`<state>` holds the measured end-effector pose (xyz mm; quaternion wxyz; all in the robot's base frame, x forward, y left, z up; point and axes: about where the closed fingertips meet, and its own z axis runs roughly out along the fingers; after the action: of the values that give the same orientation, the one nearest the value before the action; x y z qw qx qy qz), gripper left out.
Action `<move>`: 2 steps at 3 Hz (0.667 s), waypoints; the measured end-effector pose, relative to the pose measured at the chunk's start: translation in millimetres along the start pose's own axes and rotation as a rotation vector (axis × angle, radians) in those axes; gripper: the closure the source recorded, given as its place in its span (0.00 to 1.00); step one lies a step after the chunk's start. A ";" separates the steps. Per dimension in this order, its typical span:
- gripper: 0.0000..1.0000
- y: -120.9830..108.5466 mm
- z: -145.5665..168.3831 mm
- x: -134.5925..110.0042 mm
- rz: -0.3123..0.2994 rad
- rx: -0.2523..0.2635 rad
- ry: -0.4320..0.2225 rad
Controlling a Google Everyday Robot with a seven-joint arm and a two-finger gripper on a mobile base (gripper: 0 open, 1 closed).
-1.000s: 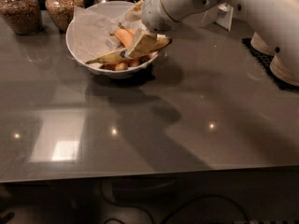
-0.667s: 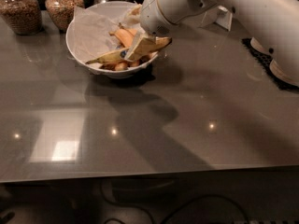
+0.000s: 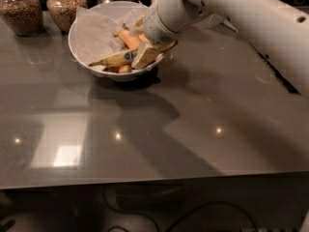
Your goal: Pick banana from white bowl
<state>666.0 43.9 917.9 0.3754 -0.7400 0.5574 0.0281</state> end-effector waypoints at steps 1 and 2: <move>0.39 0.0 10.2 12.2 -0.024 -0.005 0.048; 0.40 1.1 19.7 21.5 -0.059 -0.008 0.100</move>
Offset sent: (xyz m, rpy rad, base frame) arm 0.0235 -0.0125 -0.0362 -0.1873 -0.0718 -0.0144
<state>680.6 38.1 893.3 0.3445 -0.7581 0.5535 -0.0177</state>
